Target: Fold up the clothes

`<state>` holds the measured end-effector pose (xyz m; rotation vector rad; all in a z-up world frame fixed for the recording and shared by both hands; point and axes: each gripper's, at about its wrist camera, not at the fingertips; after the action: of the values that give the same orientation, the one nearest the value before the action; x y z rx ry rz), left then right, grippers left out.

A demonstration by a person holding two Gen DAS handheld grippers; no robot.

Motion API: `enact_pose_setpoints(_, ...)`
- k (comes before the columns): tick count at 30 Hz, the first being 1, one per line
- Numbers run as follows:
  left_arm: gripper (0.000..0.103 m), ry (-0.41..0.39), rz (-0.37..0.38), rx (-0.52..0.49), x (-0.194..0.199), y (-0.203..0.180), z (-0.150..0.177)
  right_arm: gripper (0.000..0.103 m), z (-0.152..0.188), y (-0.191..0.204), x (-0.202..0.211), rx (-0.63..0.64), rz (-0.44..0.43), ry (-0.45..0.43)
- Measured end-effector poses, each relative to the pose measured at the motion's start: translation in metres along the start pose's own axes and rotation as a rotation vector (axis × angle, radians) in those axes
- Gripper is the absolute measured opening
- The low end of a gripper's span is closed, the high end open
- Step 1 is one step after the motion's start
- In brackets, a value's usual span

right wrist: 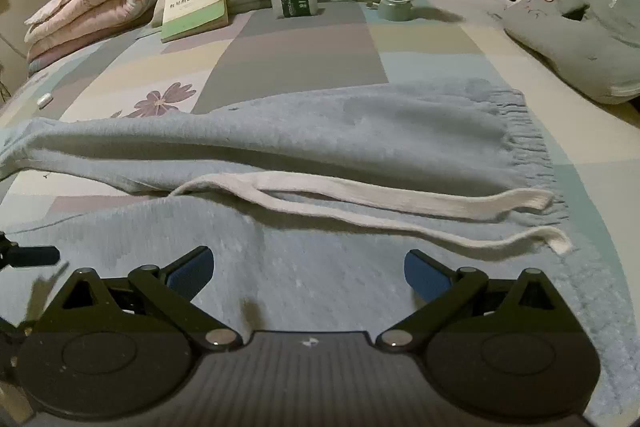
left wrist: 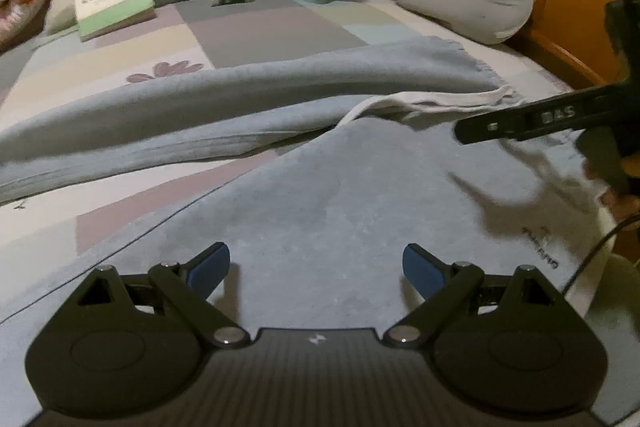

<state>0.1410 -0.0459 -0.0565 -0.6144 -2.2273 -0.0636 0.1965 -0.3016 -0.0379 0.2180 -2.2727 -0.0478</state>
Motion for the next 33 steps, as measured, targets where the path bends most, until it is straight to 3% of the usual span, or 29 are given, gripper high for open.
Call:
enact_pose_setpoints(8,0.093,-0.058,-0.008,-0.015,-0.017,0.023,-0.040,0.103,0.012,-0.007,-0.003,-0.046,-0.018,0.007)
enact_pose_setpoints(16,0.093,0.032,0.232,0.124,-0.052,0.041,-0.057,0.103,0.025,-0.015,0.003,-0.092,-0.026,0.003)
enact_pose_setpoints(20,0.093,0.096,0.288,0.187,-0.076,0.045,-0.067,0.103,0.029,-0.020,0.004,-0.115,-0.024,0.006)
enact_pose_setpoints(25,0.094,0.114,0.357,0.257,-0.102,0.051,-0.090,0.103,0.033,-0.026,0.006,-0.131,-0.015,0.003)
enact_pose_setpoints(33,0.094,0.044,0.397,0.298,-0.114,0.059,-0.138,0.103,0.038,-0.036,0.010,-0.144,-0.001,-0.010)
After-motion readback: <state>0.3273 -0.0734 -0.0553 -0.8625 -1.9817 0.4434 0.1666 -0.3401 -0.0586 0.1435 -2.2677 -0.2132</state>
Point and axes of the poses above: each gripper's, at about its wrist camera, not at the fingertips, and x roughly against the way its jaws point, y to its left, z to its underside, and after that the axes turned 3 degrees about z, right-handed
